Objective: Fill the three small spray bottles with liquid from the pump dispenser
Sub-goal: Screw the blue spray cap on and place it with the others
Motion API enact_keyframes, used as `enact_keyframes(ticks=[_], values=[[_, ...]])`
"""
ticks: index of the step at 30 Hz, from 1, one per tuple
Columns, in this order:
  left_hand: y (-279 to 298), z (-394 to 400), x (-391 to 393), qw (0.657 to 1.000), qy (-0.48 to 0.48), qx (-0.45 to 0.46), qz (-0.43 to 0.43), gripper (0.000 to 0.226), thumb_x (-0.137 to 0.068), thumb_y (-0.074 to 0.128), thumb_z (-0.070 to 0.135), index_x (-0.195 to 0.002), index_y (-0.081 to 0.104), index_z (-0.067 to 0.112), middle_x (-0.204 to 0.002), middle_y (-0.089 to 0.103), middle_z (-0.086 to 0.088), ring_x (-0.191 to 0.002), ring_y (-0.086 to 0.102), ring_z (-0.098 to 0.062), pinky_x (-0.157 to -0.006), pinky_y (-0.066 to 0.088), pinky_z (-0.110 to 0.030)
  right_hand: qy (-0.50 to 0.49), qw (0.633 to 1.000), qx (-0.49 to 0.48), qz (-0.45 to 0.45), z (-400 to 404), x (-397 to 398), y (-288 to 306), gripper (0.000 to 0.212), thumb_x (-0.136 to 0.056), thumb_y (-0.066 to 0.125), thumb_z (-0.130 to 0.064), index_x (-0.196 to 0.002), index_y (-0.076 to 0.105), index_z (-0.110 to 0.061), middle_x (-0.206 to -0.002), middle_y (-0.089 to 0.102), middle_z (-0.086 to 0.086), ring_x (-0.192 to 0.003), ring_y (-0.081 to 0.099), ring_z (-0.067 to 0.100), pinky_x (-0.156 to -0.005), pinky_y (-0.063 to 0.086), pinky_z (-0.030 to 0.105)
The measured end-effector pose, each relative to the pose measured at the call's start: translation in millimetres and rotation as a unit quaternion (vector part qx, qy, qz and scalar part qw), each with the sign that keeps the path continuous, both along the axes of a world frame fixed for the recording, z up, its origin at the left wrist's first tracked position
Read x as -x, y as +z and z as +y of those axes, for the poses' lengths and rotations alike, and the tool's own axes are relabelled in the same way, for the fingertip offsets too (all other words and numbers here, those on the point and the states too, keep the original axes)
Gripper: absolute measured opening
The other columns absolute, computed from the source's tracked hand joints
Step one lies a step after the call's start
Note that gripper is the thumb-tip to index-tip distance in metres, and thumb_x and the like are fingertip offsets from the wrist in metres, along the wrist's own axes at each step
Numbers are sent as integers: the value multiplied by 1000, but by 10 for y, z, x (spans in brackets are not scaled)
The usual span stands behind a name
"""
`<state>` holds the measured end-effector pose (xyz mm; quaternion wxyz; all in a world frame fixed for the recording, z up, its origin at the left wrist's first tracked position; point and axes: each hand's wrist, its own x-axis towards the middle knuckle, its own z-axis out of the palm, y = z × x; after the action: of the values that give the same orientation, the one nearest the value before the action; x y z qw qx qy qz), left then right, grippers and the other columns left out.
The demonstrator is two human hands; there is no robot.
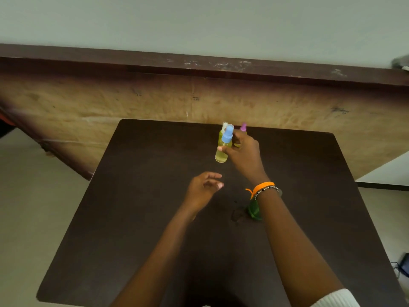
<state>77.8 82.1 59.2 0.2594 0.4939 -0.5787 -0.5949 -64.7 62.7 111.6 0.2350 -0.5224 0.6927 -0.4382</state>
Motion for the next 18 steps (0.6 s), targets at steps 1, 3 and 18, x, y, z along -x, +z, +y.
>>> enact_keyframes(ticks=[1, 3, 18], values=[[-4, -54, -14, 1000, 5, -2, -1, 21, -85, 62, 6, -105, 63, 11, -93, 69, -8, -68, 60, 6, -72, 46, -8, -6, 1000, -7, 7, -87, -7, -39, 39, -79, 75, -4, -116, 63, 1, -89, 59, 4, -83, 53, 15, -65, 40, 4], [-36, -183, -39, 1000, 15, -8, 0, 19, -85, 62, 6, -101, 63, 16, -93, 69, -9, -74, 62, 0, -76, 47, -14, -20, 999, -19, 25, -308, -6, -157, 38, -79, 76, -8, -114, 63, 2, -84, 55, 3, -77, 49, 17, -61, 35, 13], [-434, -710, -137, 992, 117, -39, 4, 20, -84, 62, 3, -90, 62, 22, -84, 67, -2, -81, 63, -10, -75, 47, -17, -70, 995, -58, 44, -1327, -163, -950, 42, -81, 67, 3, -122, 60, -2, -101, 70, 15, -96, 63, 29, -92, 47, 35]])
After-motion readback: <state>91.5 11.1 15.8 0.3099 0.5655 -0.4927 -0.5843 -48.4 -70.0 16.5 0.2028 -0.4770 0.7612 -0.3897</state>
